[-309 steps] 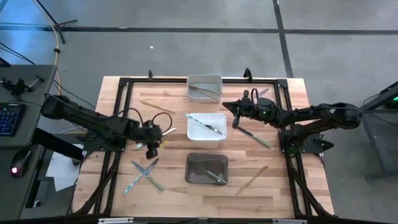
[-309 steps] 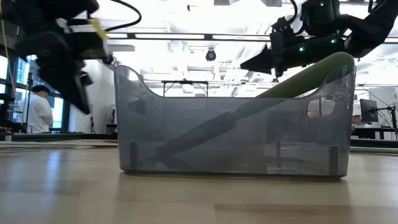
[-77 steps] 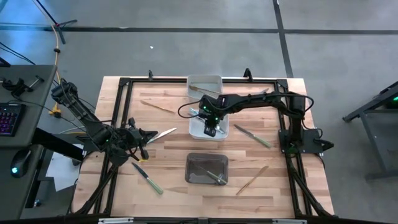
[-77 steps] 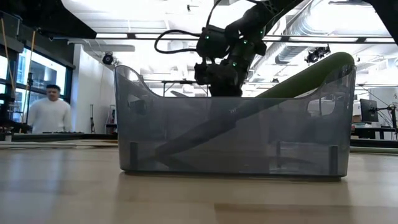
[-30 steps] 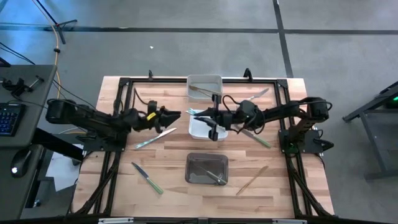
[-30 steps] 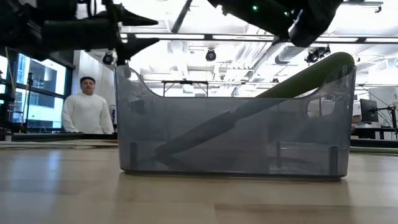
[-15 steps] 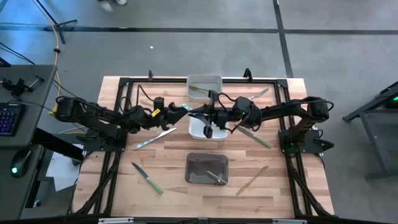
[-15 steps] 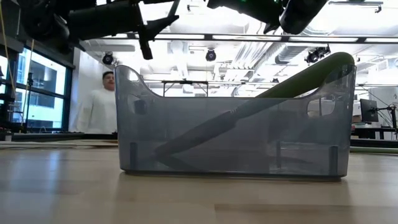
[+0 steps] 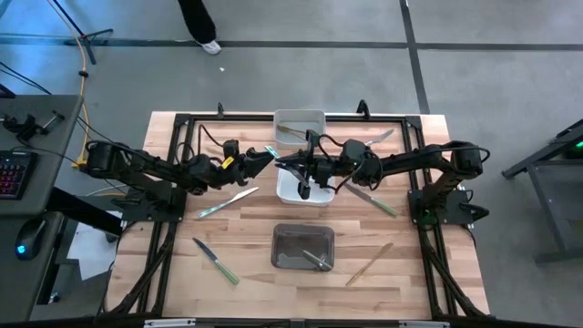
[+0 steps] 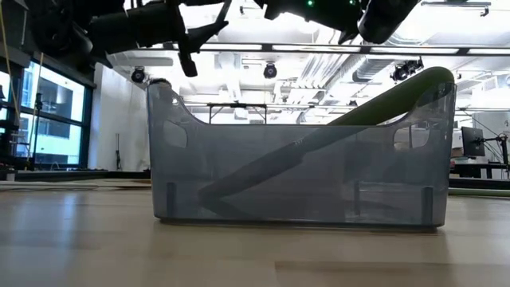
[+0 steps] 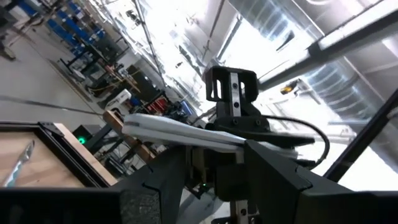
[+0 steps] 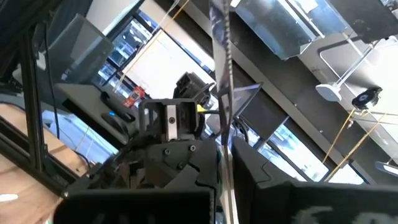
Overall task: Sort silverware by color (type)
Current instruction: Put the white-blue table knife into the white bin
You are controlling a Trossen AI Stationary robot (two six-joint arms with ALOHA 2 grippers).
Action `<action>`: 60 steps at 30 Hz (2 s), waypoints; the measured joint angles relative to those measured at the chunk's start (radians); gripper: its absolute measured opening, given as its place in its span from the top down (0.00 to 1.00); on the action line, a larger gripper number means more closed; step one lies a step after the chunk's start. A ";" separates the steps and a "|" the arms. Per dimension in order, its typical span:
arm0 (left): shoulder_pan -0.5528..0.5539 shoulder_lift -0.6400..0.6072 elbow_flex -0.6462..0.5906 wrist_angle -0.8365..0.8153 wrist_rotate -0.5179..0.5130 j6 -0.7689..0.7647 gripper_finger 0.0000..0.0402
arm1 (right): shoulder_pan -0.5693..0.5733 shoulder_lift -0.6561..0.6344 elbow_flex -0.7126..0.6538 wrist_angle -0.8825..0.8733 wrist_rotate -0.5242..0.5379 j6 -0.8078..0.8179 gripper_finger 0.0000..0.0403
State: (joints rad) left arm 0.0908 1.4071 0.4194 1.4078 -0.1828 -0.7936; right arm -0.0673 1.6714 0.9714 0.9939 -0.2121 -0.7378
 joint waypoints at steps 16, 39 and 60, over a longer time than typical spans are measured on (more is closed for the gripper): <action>0.054 0.000 0.000 0.013 -0.033 -0.056 0.61 | -0.001 0.002 0.000 -0.058 0.035 -0.056 1.00; 0.093 -0.004 0.000 0.019 -0.021 -0.026 0.75 | 0.002 0.004 -0.003 -0.071 0.048 -0.020 0.92; 0.142 -0.003 0.002 0.046 -0.026 -0.004 0.77 | 0.010 0.006 -0.004 -0.120 0.338 0.150 0.78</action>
State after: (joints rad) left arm 0.2329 1.4040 0.4218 1.4540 -0.2087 -0.7980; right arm -0.0578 1.6775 0.9671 0.8738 0.1258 -0.5880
